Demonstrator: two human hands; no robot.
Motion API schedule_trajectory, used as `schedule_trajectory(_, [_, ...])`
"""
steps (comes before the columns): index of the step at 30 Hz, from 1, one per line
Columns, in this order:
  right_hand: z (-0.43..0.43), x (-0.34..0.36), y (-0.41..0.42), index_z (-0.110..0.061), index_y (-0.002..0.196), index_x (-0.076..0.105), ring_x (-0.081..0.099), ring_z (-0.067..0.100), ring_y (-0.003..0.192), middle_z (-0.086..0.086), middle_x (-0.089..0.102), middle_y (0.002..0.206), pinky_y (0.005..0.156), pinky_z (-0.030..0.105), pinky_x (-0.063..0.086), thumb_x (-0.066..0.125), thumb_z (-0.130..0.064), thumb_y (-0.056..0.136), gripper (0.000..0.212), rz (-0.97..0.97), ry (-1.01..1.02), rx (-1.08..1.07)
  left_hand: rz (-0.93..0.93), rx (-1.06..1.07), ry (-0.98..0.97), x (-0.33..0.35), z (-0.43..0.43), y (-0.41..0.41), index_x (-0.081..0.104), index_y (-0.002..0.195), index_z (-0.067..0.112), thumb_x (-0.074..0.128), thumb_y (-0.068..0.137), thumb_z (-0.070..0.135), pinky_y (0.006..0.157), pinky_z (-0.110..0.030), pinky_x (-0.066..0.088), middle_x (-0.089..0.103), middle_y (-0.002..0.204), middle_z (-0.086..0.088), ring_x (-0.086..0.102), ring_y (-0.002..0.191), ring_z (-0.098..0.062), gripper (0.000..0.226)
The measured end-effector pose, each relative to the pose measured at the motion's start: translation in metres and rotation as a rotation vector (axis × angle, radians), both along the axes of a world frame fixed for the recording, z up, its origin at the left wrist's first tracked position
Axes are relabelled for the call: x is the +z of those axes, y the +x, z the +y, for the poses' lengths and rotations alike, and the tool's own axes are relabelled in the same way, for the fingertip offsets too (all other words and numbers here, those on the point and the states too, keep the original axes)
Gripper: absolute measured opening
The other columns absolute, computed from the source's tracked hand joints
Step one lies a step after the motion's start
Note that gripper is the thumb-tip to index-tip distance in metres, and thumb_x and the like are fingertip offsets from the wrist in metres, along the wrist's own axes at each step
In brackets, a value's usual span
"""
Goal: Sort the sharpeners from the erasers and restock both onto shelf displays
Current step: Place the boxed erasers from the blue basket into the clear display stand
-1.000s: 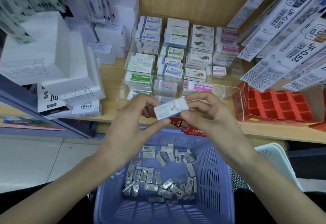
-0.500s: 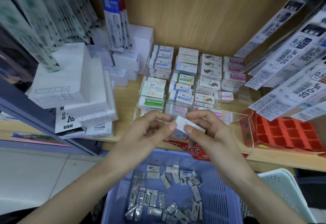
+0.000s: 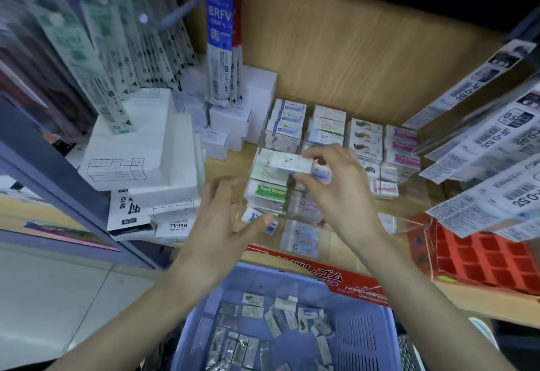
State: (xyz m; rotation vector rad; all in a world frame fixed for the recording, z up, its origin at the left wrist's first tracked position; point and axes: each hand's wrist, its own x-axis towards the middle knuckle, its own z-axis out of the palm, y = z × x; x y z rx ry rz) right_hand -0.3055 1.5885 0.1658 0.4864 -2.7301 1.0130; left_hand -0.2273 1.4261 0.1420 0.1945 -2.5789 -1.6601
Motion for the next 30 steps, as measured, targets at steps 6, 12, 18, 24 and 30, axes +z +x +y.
schedule_trajectory(6, [-0.024, -0.013, -0.046, -0.020, 0.108, 0.066, 0.047, 0.026, 0.108, 0.002, 0.065, 0.110, 0.089, 0.035, 0.034, 0.067, -0.018, 0.084, 0.023, -0.036, 0.271, 0.038, -0.178, -0.150, -0.189, -0.032, -0.005, 0.012, 0.018, 0.142, 0.037, 0.074, 0.076, 0.039, 0.100, -0.016, 0.034, 0.029, 0.138, 0.019, 0.037, 0.124, -0.001, 0.087])
schedule_trajectory(12, [-0.025, -0.010, -0.053, -0.023, 0.109, 0.070, 0.045, 0.026, 0.121, 0.001, 0.062, 0.126, 0.108, 0.040, 0.029, 0.051, -0.013, 0.090, 0.029, -0.228, 0.319, 0.228, -0.201, -0.191, -0.328, -0.036, -0.007, 0.011, 0.006, 0.149, 0.023, 0.065, 0.083, 0.043, 0.104, -0.028, 0.035, 0.025, 0.152, 0.003, 0.042, 0.127, -0.012, 0.091])
schedule_trajectory(18, [-0.011, -0.004, -0.005, -0.012, 0.109, 0.067, 0.051, 0.021, 0.115, 0.004, 0.065, 0.116, 0.103, 0.025, 0.035, 0.047, -0.002, 0.086, 0.032, -0.063, 0.008, 0.156, -0.220, -0.151, -0.313, -0.041, -0.009, 0.029, 0.014, 0.149, 0.014, 0.067, 0.082, 0.040, 0.099, -0.032, 0.038, 0.028, 0.147, -0.005, 0.042, 0.128, -0.021, 0.089])
schedule_trajectory(24, [0.045, -0.077, 0.141, -0.003, 0.093, 0.065, 0.056, 0.020, 0.069, 0.005, 0.063, 0.080, 0.065, 0.030, 0.045, 0.042, -0.015, 0.089, 0.026, -0.067, -0.016, 0.397, -0.152, -0.096, -0.505, -0.109, -0.035, 0.108, 0.032, 0.140, -0.003, 0.070, 0.084, 0.028, 0.105, -0.045, 0.035, 0.035, 0.141, -0.021, 0.038, 0.129, -0.034, 0.075])
schedule_trajectory(30, [0.078, -0.256, 0.186, -0.007, 0.137, 0.040, 0.056, 0.021, 0.097, 0.013, 0.049, 0.128, 0.086, 0.031, 0.046, 0.056, -0.027, 0.095, 0.050, -1.161, 0.272, 0.269, -0.326, -0.030, -0.311, -0.174, -0.016, 0.164, 0.008, 0.152, 0.015, 0.057, 0.091, 0.044, 0.088, -0.053, 0.044, 0.027, 0.152, -0.011, 0.049, 0.114, -0.042, 0.083])
